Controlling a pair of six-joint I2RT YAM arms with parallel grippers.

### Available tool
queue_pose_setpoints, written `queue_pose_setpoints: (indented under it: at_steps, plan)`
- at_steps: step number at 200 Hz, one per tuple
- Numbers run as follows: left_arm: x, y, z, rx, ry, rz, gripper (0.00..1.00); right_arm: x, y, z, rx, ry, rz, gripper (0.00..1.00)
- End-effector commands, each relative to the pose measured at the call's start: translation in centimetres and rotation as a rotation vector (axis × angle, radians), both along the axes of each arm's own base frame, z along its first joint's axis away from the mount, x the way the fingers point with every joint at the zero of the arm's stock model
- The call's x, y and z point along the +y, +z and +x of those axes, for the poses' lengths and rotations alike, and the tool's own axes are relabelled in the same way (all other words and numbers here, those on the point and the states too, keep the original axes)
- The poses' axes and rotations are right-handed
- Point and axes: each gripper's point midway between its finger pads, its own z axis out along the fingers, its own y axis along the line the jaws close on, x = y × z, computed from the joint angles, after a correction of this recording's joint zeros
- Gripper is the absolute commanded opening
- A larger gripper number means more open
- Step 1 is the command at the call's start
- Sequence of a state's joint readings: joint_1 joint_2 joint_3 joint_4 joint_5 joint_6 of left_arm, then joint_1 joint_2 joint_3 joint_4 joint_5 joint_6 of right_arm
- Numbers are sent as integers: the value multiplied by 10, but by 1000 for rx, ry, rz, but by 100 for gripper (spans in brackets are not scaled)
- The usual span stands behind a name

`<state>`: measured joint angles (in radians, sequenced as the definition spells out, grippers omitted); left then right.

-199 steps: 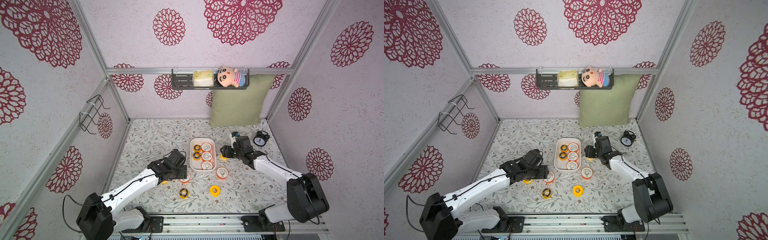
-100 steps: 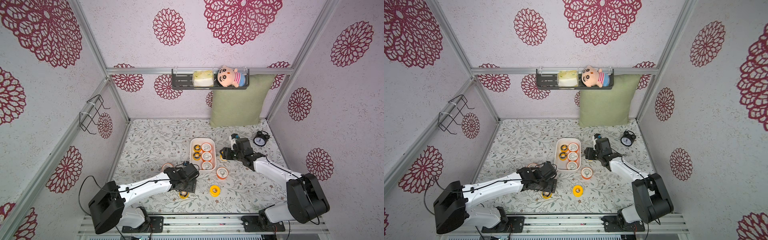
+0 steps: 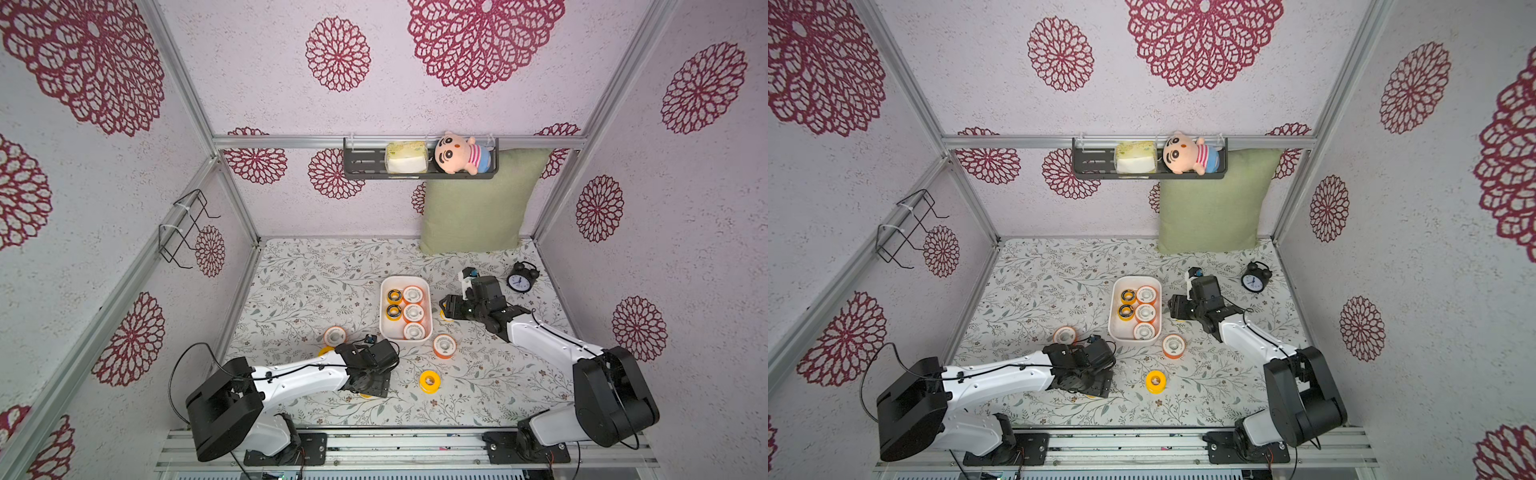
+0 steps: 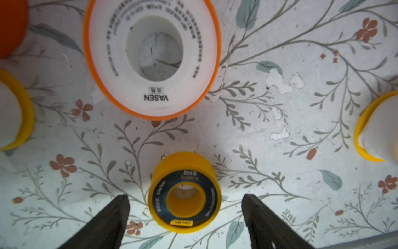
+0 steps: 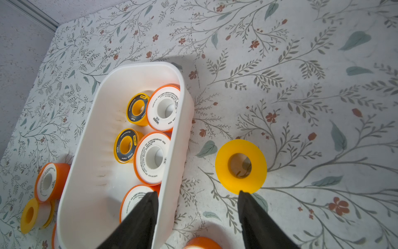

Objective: Put the sealing tape into the storage box
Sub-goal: Pick up the sealing tape at the center of the board, then adjust the storage box at the center of the board.

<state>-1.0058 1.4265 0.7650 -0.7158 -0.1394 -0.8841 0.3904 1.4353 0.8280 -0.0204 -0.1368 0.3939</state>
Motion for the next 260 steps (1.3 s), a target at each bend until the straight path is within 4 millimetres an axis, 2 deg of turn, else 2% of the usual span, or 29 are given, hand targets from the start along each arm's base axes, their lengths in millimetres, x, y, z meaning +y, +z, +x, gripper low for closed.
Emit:
queue_pose_setpoints:
  at_steps: [1,25,47,86,121,138,172,197,228,260]
  plan:
    - [-7,-7,-4,13,-8,-22,88,4,21,7,-47,1,43,65]
    - [-9,-11,-3,17,-13,-23,83,5,22,8,-47,4,45,65]
    - [-8,-14,-3,25,-12,-8,74,6,23,8,-47,7,46,65]
    - [-8,-15,-2,25,-13,9,70,6,23,9,-44,11,44,65]
    - [-1,-7,6,-15,-2,52,57,8,22,9,-41,19,47,65]
    - [2,-1,7,-37,4,47,56,10,20,8,-32,29,48,65]
    - [3,18,16,-93,12,11,56,21,15,6,-21,80,46,65]
    - [14,34,28,-105,34,-1,57,34,6,5,5,119,28,65]
    - [18,68,59,-167,56,-78,57,48,2,7,17,149,22,64]
    - [14,108,101,-252,50,-141,58,55,-2,11,30,148,17,59]
